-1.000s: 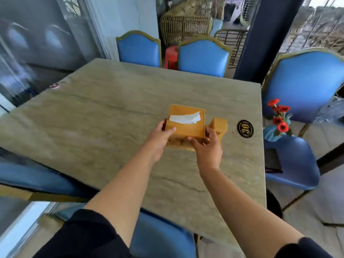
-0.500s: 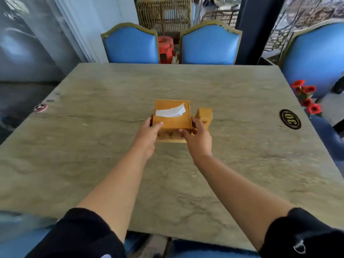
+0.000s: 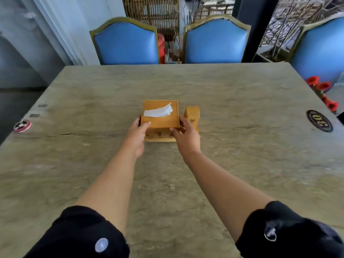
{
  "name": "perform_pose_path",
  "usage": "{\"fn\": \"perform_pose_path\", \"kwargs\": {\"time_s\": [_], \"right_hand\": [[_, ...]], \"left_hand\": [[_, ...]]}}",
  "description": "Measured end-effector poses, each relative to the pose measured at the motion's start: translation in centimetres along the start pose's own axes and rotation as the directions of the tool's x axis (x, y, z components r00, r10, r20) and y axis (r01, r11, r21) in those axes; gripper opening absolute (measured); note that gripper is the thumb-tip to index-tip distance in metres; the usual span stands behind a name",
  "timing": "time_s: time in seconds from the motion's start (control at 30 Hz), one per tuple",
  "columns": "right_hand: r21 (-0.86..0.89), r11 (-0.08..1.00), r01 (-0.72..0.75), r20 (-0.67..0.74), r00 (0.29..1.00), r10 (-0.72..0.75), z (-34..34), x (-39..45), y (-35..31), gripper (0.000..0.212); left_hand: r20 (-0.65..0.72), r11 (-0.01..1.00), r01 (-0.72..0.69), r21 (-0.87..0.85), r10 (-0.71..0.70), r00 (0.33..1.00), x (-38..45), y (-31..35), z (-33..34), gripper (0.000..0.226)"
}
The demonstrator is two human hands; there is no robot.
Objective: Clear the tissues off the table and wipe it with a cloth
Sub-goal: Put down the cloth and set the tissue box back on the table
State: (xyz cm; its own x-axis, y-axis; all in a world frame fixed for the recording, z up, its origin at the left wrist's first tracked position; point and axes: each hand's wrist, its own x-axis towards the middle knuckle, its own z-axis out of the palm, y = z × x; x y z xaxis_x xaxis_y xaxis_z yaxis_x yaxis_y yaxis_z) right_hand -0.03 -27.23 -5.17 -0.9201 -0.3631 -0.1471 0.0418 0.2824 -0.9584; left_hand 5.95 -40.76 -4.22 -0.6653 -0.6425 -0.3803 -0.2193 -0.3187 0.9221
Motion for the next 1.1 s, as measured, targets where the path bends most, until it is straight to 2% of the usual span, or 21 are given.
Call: {"fn": "perform_pose_path", "kwargs": {"time_s": [0.1, 0.23, 0.3, 0.37, 0.4, 0.47, 0.53, 0.6, 0.73, 1.1], "right_hand": [[-0.003, 1.0, -0.005, -0.003, 1.0, 0.005, 1.1, 0.5, 0.3, 0.058], [-0.034, 0.999, 0.018, 0.011, 1.0, -0.018, 1.5, 0.8, 0.5, 0.055], [-0.108, 0.993, 0.043, -0.04, 0.998, -0.047, 1.4, 0.3, 0.9, 0.048], [-0.221, 0.973, 0.07, -0.099, 0.991, -0.093, 1.2, -0.8, 1.9, 0.033], [-0.287, 0.954, 0.084, -0.095, 0.989, -0.116, 1.2, -1.2, 2.6, 0.027], [-0.408, 0.902, 0.144, 0.018, 0.989, -0.15, 1.3, -1.6, 4.1, 0.026], [-0.459, 0.867, 0.194, 0.145, 0.979, -0.142, 1.5, -1.4, 5.0, 0.034], [-0.473, 0.852, 0.223, 0.179, 0.972, -0.155, 1.6, -1.1, 5.0, 0.037], [-0.466, 0.852, 0.239, 0.165, 0.969, -0.181, 1.9, -0.8, 4.6, 0.041], [-0.477, 0.83, 0.289, 0.257, 0.949, -0.182, 2.6, 1.0, 4.8, 0.041]], "left_hand": [[0.023, 1.0, 0.003, -0.026, -0.002, 1.0, 1.1, -0.5, -0.9, 0.029], [0.032, 0.999, -0.032, -0.027, 0.033, 0.999, 2.1, -1.2, -1.5, 0.034], [0.009, 0.997, -0.059, 0.045, 0.058, 0.998, 2.1, -1.9, -1.8, 0.067], [-0.093, 0.96, -0.092, 0.264, 0.12, 0.988, 1.1, -3.4, -1.9, 0.095], [-0.138, 0.892, -0.105, 0.44, 0.183, 0.973, 0.3, -4.5, -2.0, 0.099], [-0.149, 0.606, -0.088, 0.791, 0.331, 0.932, -1.4, -7.2, -2.4, 0.096], [-0.046, 0.313, -0.098, 0.945, 0.424, 0.904, -2.5, -9.6, -2.9, 0.091], [0.018, 0.163, -0.104, 0.981, 0.459, 0.888, -2.5, -10.9, -3.1, 0.087], [0.023, 0.097, -0.073, 0.993, 0.436, 0.9, -2.3, -10.8, -2.7, 0.087], [0.036, 0.078, -0.075, 0.994, 0.418, 0.908, -2.4, -10.7, -2.8, 0.082]]}}
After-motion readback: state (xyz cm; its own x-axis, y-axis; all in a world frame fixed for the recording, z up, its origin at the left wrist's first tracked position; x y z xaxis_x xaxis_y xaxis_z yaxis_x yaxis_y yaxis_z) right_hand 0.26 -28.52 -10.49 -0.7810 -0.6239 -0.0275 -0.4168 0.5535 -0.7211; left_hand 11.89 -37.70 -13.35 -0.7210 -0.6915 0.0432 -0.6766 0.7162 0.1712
